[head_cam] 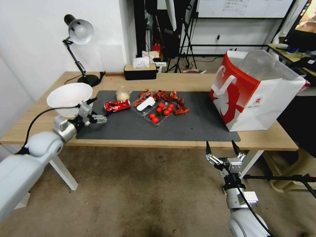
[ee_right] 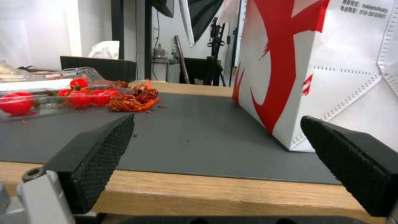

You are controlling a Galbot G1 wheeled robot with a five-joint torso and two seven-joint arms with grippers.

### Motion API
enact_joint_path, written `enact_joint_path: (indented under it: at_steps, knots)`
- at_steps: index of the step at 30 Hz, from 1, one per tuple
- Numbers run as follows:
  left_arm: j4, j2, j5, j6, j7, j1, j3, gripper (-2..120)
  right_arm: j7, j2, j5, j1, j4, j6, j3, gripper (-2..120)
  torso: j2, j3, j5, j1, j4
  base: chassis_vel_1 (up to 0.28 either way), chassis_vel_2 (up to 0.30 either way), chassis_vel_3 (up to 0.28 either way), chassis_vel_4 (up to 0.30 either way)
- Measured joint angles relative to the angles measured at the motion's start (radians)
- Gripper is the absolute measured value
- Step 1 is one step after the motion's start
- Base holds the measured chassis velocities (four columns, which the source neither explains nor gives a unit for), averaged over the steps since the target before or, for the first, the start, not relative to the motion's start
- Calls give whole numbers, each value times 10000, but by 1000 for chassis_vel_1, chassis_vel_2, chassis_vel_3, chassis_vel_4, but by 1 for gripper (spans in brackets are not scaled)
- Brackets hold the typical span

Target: Pick up the trash from the table and place it into the takeout bag.

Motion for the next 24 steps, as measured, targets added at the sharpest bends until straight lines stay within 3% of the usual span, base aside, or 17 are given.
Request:
enact_joint_path:
  at_steps: [2, 3, 4, 9, 18, 21, 24]
  knots:
    - [153, -20, 18, 2, 144, -234, 246, 100, 1, 1, 1, 2, 0, -2, 0, 100, 0, 0, -2, 0, 1, 0, 0, 0, 0]
    - [709, -102, 148, -3, 605, -1031, 1011, 100, 8, 1, 6, 5, 0, -3, 16, 100, 0, 1, -3, -1, -2, 0, 0, 0, 0]
    - [921, -134, 202, -2, 755, -1341, 1240, 100, 11, 0, 9, 4, 0, -4, 29, 100, 0, 1, -3, 0, -3, 0, 0, 0, 0]
    - [1559, -246, 426, 0, 1214, -2279, 1875, 100, 17, 8, 31, 4, -14, -5, 70, 100, 0, 0, 3, 0, -4, 0, 0, 0, 0]
    - [2591, -464, 1079, 282, 2124, -3400, 2487, 100, 21, 19, 59, 35, -88, -5, 106, 100, 0, 0, 0, -1, -2, 0, 0, 0, 0]
    - [3273, -679, 1521, 597, 3054, -3932, 2666, 99, 26, 9, 86, 132, -134, -27, 116, 100, 0, 0, -2, -1, 0, 0, 0, 0, 0]
    - [3485, -779, 1800, 826, 3355, -4216, 2743, 97, 26, 23, 89, 151, -179, -31, 111, 100, 1, 0, -1, -1, -2, 0, 0, 0, 0]
